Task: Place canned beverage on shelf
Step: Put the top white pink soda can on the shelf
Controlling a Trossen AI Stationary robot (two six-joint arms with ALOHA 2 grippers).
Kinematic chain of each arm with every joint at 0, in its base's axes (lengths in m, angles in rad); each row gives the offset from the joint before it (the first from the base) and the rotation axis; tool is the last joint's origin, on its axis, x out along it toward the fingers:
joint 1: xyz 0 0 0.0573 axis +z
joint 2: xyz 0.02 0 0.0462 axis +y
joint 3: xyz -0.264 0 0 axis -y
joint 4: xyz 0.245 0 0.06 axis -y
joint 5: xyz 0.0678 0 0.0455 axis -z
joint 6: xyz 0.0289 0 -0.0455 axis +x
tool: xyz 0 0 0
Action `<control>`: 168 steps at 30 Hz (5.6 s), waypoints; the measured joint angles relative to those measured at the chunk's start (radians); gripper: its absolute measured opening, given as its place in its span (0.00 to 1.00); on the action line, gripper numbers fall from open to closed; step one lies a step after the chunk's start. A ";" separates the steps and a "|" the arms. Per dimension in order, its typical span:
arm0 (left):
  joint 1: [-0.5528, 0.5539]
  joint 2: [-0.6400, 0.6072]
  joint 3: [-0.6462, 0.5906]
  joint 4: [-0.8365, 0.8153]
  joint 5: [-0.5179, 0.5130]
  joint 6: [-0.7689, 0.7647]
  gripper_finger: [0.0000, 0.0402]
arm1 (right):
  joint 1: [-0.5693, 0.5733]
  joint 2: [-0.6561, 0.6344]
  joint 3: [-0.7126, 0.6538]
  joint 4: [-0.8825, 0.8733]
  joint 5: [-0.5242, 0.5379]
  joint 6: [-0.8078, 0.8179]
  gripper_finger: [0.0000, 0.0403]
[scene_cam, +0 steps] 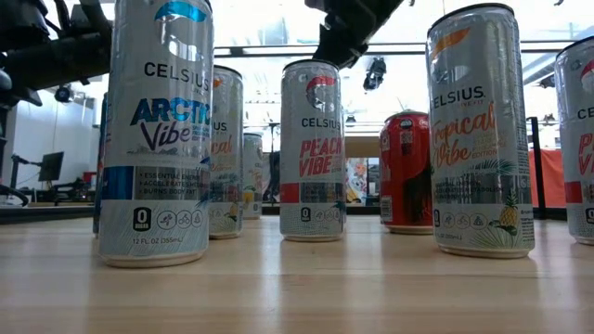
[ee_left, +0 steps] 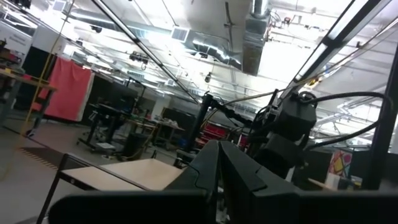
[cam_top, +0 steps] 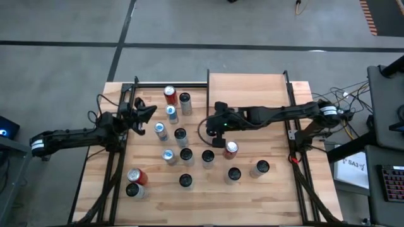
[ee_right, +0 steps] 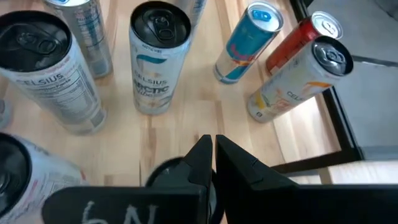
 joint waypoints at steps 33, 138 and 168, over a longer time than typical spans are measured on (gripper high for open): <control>0.000 0.000 0.000 0.000 -0.041 0.109 0.00 | 0.005 0.097 0.154 -0.093 0.296 -0.011 0.03; 0.000 0.005 0.000 0.000 -0.040 0.082 0.00 | -0.020 0.057 0.445 -0.399 -0.016 0.259 0.60; 0.000 0.005 0.000 0.000 -0.040 0.074 0.00 | -0.491 0.056 0.594 -0.667 -0.209 0.023 0.60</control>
